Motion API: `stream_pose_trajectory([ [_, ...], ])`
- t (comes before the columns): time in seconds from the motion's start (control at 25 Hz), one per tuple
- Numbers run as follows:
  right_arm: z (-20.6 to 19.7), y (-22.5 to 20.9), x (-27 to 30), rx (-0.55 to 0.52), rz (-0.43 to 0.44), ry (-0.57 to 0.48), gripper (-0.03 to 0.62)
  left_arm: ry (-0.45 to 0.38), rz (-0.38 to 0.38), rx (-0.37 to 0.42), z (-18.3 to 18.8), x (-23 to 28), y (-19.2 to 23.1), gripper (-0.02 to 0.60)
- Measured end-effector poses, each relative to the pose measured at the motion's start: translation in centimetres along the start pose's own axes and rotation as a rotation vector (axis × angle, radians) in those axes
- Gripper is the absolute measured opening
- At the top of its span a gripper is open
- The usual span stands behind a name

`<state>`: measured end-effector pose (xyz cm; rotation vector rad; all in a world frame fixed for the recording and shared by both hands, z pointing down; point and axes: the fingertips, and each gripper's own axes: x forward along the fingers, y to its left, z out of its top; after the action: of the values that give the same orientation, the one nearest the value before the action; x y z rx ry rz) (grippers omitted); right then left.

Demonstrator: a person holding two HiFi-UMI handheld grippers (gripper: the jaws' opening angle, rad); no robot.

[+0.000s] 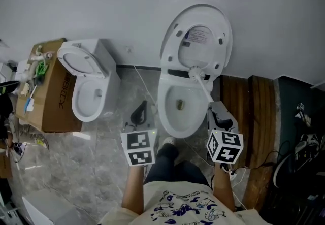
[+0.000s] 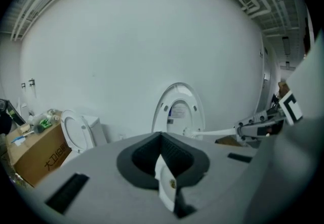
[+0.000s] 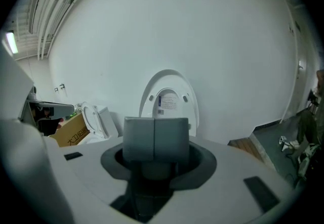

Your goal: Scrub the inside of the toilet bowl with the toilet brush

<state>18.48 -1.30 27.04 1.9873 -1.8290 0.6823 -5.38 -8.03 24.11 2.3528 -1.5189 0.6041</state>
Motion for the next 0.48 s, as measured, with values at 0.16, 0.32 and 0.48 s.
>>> stream_pose_trajectory([
  [0.16,-1.1,0.0,1.9,0.0,-0.008,0.045,0.169,0.043,-0.018,-0.003,-1.2,1.9,0.4,0.002],
  [0.32,-2.7,-0.1,3.1,-0.011,-0.007,0.101,0.169,0.092,-0.026,-0.016,-3.1,3.3,0.3,0.002],
  [0.48,-4.3,-0.4,4.5,-0.021,0.005,0.153,0.169,0.138,-0.022,-0.028,-5.0,4.4,0.2,0.002],
])
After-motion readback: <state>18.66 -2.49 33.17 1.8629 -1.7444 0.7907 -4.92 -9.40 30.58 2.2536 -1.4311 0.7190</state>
